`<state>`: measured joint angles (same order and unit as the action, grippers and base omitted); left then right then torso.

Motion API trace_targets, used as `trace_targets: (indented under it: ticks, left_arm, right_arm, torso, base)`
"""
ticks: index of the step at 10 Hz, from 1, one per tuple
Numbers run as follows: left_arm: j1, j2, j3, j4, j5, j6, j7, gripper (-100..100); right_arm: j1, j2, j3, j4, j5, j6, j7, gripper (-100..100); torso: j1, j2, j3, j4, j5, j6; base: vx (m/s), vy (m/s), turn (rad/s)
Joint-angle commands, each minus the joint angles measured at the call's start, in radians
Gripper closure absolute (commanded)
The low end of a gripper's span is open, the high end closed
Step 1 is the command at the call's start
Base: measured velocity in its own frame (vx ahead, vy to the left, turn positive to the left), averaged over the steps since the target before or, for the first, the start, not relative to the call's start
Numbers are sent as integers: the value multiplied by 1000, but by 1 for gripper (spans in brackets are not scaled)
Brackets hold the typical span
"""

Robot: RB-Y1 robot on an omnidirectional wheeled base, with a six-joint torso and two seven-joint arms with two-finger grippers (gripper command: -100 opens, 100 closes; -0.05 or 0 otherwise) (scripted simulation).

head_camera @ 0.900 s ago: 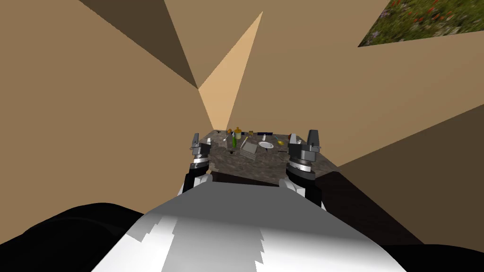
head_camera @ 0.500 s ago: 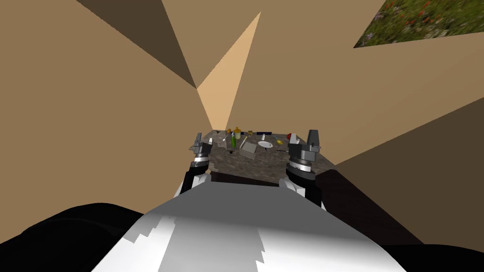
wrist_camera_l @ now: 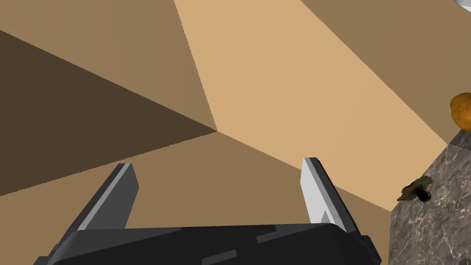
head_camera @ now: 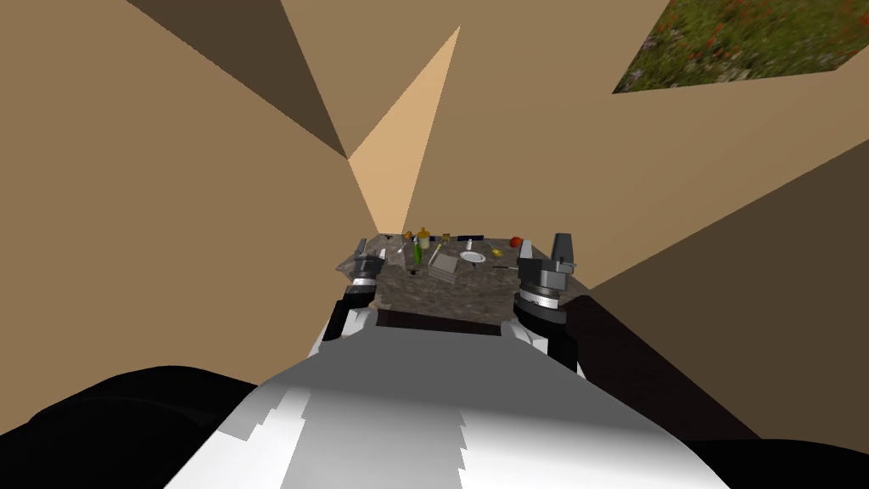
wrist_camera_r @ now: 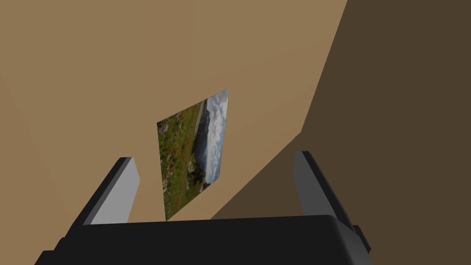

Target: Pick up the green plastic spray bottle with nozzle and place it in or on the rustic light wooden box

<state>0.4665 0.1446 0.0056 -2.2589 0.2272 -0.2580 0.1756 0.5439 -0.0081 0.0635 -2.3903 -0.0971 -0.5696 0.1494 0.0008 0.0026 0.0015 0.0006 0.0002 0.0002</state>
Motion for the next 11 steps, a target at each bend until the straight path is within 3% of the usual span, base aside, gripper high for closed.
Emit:
trace_targets:
  ticks: [1, 7, 8, 11]
  left_arm:
    - [-30, 14, 7, 29, 42, 41, 37, -100]
    - [-131, 33, 33, 98, 202, 216, 175, -100]
    - [-131, 33, 33, 98, 202, 223, 175, -100]
    - [-182, 32, 49, 140, 270, 307, 253, -100]
  right_arm:
    - [0, 0, 0, 0, 0, 0, 0, 0]
    - [0, 0, 0, 0, 0, 0, 0, 0]
    - [0, 0, 0, 0, 0, 0, 0, 0]
    - [0, 0, 0, 0, 0, 0, 0, 0]
  torso:
    - [0, 0, 0, 0, 0, 0]
    - [0, 0, 0, 0, 0, 0]
    - [-1, 0, 0, 0, 0, 0]
    - [-1, -1, -1, 0, 0, 0]
  base:
    - [-55, 7, -98]
    - [-52, 5, -93]
    - [-26, 2, -14]
    - [-22, -8, -57]
